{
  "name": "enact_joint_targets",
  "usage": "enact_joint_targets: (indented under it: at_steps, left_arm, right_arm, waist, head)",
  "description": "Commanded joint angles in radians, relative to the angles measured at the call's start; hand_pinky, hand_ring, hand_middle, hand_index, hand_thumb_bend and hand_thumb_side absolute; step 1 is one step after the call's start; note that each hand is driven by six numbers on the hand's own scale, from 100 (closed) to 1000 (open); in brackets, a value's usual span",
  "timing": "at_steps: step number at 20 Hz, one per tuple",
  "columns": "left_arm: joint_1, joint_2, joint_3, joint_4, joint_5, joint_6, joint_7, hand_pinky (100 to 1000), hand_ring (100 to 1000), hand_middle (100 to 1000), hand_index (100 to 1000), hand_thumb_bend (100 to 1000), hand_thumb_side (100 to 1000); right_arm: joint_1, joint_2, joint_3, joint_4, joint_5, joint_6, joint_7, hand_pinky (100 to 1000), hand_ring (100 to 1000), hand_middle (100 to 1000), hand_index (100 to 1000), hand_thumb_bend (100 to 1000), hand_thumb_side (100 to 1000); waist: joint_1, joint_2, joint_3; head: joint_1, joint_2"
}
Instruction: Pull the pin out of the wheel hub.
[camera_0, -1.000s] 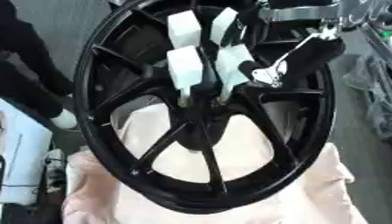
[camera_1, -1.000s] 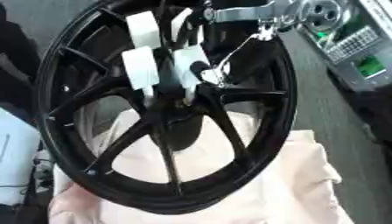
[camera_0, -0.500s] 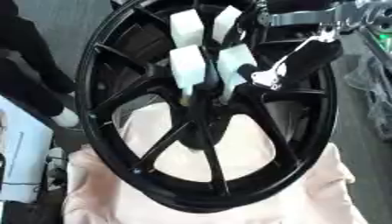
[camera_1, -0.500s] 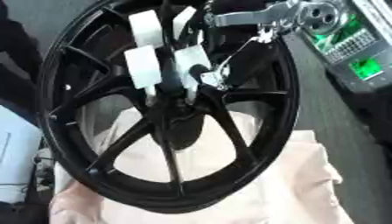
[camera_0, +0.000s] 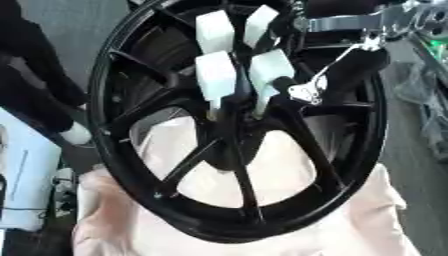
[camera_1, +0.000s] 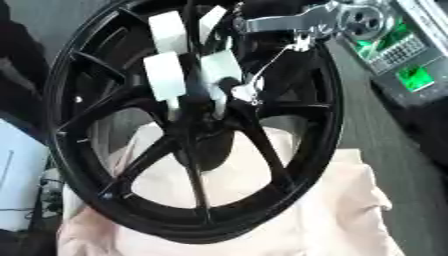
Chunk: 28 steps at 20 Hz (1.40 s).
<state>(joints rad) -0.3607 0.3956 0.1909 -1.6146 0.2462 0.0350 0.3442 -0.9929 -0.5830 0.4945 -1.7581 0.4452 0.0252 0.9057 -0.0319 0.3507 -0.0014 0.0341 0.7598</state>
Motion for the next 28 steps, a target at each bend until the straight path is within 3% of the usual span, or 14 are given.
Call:
enact_joint_targets:
  at_steps: [1, 3, 19, 28]
  left_arm:
    - [-0.010, 0.021, 0.005, -0.020, -0.002, 0.000, -0.002, 635, 774, 665, 715, 324, 646]
    - [-0.010, 0.022, 0.004, -0.019, -0.003, 0.000, -0.003, 635, 774, 665, 715, 324, 646]
    - [-0.015, 0.021, 0.001, -0.019, -0.002, 0.001, -0.005, 636, 773, 661, 713, 327, 643]
    - [-0.015, 0.021, 0.001, -0.018, -0.001, 0.002, -0.003, 637, 771, 659, 712, 327, 641]
  right_arm:
    - [-0.007, -0.011, -0.002, 0.007, 0.008, -0.004, 0.001, 684, 698, 734, 850, 100, 362]
    - [-0.006, -0.012, -0.002, 0.008, 0.008, -0.003, 0.001, 683, 697, 731, 850, 100, 390]
    - [-0.001, -0.004, 0.000, 0.018, 0.000, 0.008, -0.006, 658, 661, 672, 802, 100, 360]
    - [-0.003, -0.010, -0.008, 0.012, -0.048, 0.051, -0.072, 628, 613, 571, 718, 100, 235]
  waist:
    - [0.003, -0.015, -0.001]
    - [0.004, -0.014, -0.002]
    - [0.003, -0.009, 0.003]
    - [0.004, -0.008, 0.003]
  head:
    - [-0.001, 0.003]
    - [-0.002, 0.003]
    - [-0.011, 0.000]
    - [-0.014, 0.002]
